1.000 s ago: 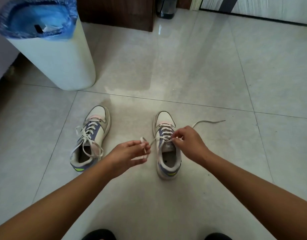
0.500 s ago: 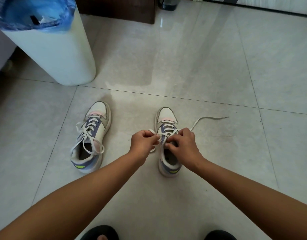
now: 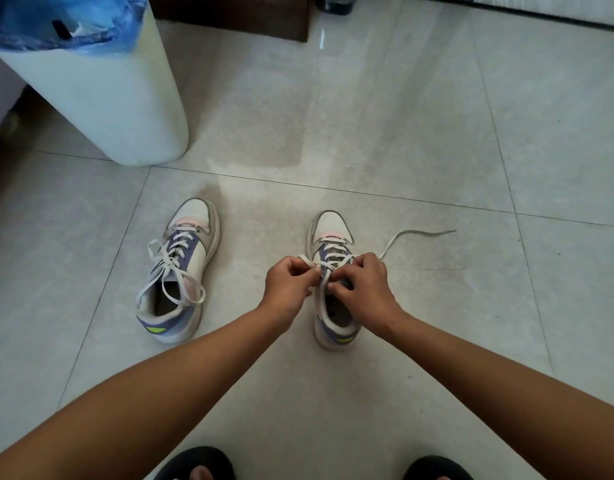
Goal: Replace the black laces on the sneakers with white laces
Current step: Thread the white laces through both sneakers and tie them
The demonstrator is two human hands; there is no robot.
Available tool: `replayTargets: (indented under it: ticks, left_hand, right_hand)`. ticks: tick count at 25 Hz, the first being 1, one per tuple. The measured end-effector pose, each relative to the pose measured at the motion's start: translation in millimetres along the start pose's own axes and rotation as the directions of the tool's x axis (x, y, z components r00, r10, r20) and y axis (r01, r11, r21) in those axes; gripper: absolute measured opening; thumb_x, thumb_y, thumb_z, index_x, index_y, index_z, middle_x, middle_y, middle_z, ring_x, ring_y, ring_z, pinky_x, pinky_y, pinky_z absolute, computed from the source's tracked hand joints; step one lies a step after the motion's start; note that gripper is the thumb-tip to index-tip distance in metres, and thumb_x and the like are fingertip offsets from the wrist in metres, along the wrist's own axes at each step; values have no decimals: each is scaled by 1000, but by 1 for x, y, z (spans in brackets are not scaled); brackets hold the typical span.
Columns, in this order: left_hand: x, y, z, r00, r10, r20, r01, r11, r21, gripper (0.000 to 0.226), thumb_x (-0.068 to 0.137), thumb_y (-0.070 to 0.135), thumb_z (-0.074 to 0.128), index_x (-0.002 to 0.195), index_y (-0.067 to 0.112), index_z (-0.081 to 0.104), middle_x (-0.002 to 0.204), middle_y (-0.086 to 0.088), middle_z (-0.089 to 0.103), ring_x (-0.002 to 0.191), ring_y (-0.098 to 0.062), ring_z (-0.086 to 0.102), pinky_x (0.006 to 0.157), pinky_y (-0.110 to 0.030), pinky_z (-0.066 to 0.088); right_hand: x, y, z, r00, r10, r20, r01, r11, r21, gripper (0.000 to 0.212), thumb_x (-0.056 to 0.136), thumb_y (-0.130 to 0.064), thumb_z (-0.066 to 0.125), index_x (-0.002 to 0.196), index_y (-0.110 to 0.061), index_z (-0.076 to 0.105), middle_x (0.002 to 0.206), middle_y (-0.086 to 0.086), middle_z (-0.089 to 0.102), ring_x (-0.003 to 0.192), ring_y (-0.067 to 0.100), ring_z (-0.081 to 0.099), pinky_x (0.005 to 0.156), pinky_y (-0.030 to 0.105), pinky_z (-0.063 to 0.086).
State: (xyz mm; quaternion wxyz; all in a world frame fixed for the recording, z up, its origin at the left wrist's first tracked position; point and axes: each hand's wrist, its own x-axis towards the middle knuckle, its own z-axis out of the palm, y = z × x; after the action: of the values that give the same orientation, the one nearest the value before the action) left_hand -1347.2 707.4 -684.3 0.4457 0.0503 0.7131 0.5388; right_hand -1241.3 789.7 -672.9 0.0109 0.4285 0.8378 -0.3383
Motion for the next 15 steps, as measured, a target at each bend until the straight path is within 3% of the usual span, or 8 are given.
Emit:
replayTargets:
  ticks: [6,10,15]
  left_hand:
    - [1,-5,-4,998,50,24,-52,992,115,13,86,15,68,74,17,62,78,1,66,74,-10,59,70,-28,50]
    - [-1,-6,-8,988,138,66,-148,973,178,13,86,15,67,74,19,64,72,6,64,67,-4,57,68,-23,47]
    - [0,-5,-8,986,145,84,-159,968,197,12,86,14,66,75,18,65,72,6,64,68,-5,57,67,-24,47]
  right_hand:
    - [0,0,1,1000,13,1,-13,1000,-7,22,87,-28,64,106,-17,68,102,-3,33,111,17,31,94,24,34]
    - [1,0,2,1000,22,3,-22,1000,-11,22,88,-28,64,106,-17,68,103,-4,32,112,17,31,94,26,36]
    - [1,2,4,1000,26,2,-26,1000,-8,21,88,-28,63,105,-17,67,103,-4,32,112,18,31,95,27,37]
